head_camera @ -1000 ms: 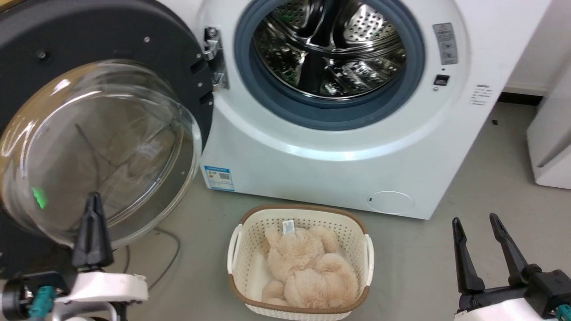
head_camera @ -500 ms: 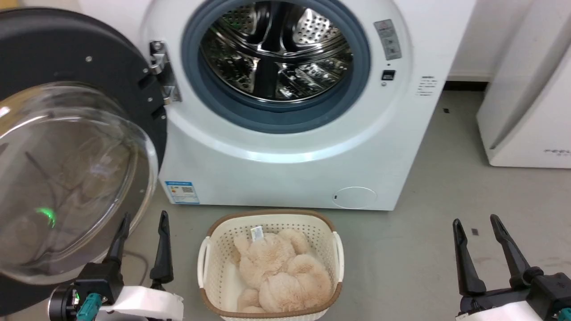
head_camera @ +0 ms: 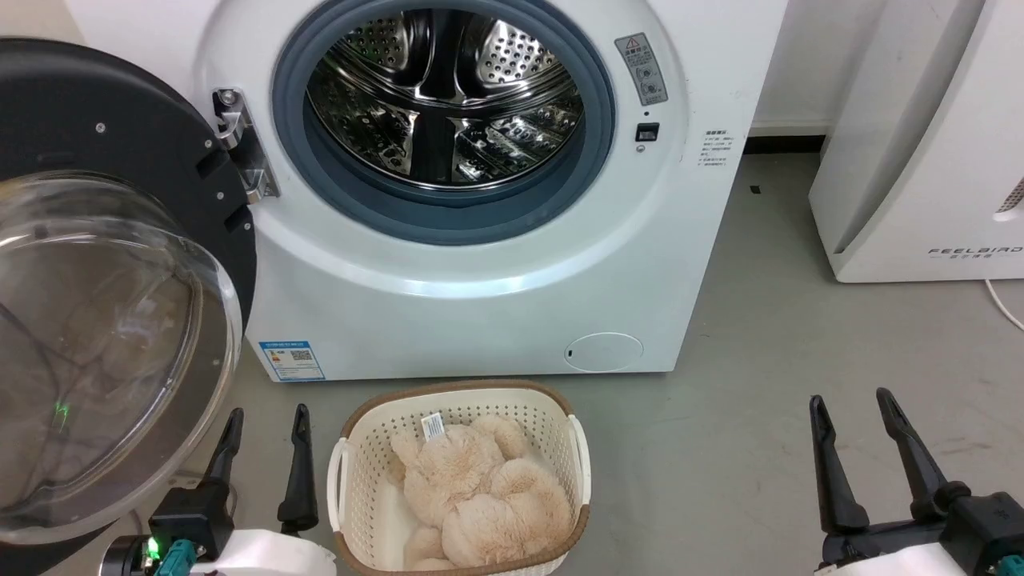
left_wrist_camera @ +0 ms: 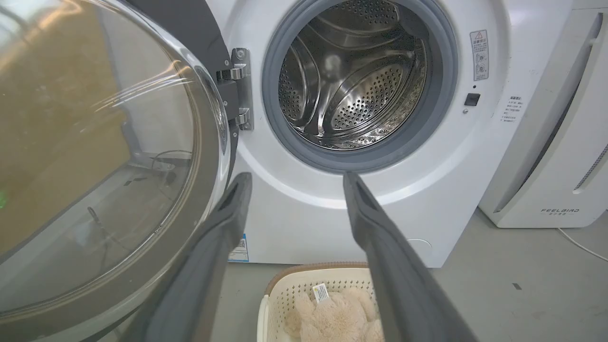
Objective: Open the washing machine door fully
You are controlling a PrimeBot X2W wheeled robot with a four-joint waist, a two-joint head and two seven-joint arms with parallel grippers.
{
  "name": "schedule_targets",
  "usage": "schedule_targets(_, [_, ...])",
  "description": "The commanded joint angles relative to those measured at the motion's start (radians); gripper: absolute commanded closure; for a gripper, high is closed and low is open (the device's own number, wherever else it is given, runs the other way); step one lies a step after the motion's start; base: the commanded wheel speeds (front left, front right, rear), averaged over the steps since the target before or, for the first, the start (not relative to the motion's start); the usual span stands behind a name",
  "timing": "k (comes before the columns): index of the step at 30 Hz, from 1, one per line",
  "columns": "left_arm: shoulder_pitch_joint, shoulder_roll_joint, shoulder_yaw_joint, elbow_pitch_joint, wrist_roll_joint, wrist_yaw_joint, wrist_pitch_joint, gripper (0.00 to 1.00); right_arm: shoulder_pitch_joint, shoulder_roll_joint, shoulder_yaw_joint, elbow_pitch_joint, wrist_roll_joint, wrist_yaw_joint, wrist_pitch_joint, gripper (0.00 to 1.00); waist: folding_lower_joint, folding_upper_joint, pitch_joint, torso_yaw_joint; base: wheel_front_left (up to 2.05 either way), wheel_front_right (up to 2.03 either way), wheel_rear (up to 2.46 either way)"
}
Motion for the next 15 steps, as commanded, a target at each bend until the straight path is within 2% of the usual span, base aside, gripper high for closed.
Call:
schedule_targets(1, [0.0, 0.0, 0.0, 0.0, 0.0, 0.0, 0.0, 1.0, 0.0, 0.0, 0.0, 0.0, 0.0, 0.0, 0.0, 1.0, 0.0, 0.0, 0.0, 0.0, 0.0, 0.0, 0.0])
schedule_targets(15, [0.0, 0.0, -0.01, -0.013, 0.008, 0.005, 0.023, 1.0, -0.009, 0.0, 0.003, 0.003, -0.008, 0.0, 0.023, 1.0, 0.0, 0.0, -0.001, 0.002, 0.0, 0.0, 0.0])
